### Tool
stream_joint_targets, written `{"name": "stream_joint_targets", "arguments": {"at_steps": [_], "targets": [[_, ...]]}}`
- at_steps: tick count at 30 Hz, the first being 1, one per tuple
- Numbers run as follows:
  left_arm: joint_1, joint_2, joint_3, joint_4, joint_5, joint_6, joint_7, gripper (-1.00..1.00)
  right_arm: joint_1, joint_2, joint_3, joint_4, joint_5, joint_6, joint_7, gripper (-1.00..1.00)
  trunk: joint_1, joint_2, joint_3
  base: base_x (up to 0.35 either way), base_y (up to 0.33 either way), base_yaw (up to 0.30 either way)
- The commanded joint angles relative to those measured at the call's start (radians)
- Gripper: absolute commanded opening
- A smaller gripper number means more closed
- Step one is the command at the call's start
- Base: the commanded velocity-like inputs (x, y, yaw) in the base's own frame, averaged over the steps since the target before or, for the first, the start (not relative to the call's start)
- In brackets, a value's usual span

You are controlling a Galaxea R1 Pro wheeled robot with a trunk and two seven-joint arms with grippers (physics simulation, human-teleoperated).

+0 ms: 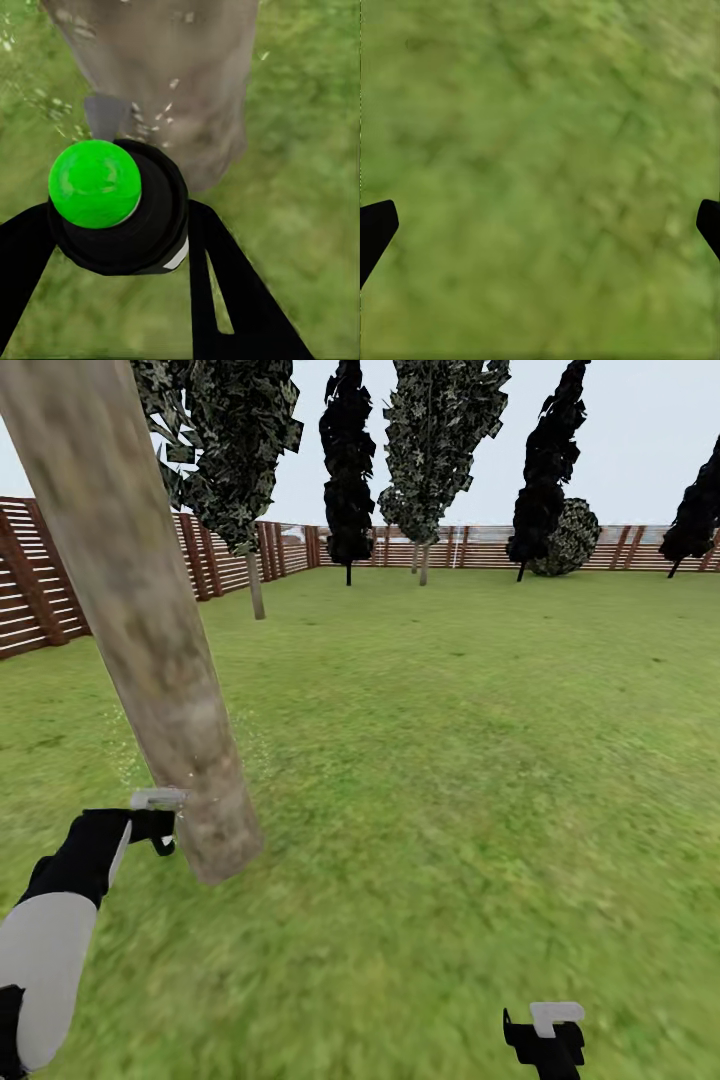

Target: In the garden, pick up the pesticide atomizer on the floor and spray pesticide onto both trees until each tree trunk is fully covered.

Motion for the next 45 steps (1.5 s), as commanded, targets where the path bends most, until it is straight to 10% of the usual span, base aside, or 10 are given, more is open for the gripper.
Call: {"name": "stream_joint_targets", "arguments": {"at_steps": [1,10,45], "targets": [[-0.001,0.012,0.004,-0.002,0.0,0.006,-0.013,-1.0,-0.001,0.0,-0.008,0.001,0.011,-0.003,-0.003,1.0,0.0,0.0,-0.001,0.0,0.0,0.0],[-0.073,0.019,-0.001,-0.054,-0.005,0.096,-0.072,-1.0,-0.001,0.0,-0.008,0.001,0.011,-0.003,-0.004,1.0,0.0,0.0,-0.001,0.0,0.0,0.087],[-0.074,0.001,0.001,-0.054,-0.007,0.097,-0.061,-1.0,-0.001,-0.009,-0.006,0.001,0.011,-0.003,-0.004,1.0,0.0,0.0,-0.001,0.052,-0.188,0.076]]}}
